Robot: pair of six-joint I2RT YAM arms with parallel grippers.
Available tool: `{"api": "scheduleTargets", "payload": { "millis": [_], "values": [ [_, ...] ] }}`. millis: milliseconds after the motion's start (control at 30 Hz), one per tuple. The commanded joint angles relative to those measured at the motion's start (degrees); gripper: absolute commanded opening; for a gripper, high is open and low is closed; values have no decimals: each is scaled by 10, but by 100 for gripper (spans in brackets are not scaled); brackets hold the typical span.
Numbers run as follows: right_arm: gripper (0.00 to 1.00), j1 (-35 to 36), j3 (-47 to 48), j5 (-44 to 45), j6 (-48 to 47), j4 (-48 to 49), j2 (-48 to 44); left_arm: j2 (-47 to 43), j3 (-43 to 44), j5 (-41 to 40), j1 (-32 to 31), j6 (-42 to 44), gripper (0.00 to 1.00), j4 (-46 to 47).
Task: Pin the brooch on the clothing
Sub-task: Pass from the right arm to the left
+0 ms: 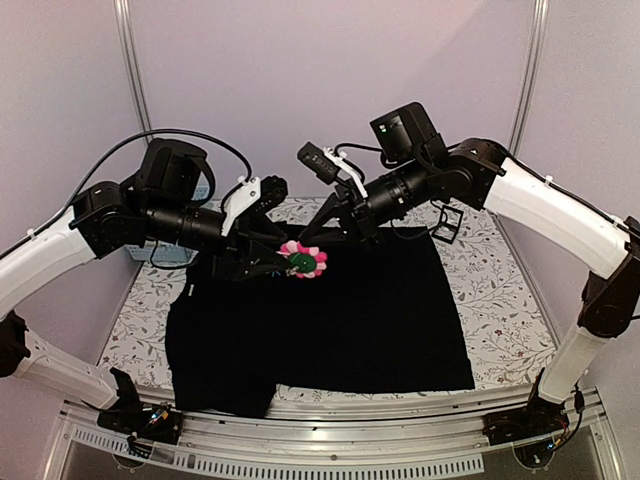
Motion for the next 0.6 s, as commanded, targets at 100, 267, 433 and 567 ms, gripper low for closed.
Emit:
{"api": "scheduleTargets", "payload": {
  "millis": [100,267,433,567],
  "values": [
    [0,3,3,-17,-10,11,-22,5,-11,3,-18,7,23,5],
    [0,3,-3,-11,-10,19,-23,-3,-3,2,-36,9,0,1],
    [31,3,-58,77,4,76,-64,-21,-15,25,-35,-52,0,19],
    [75,2,-166,88,7,152,-144,-40,-43,70,-22,-127,0,60]
  ]
}}
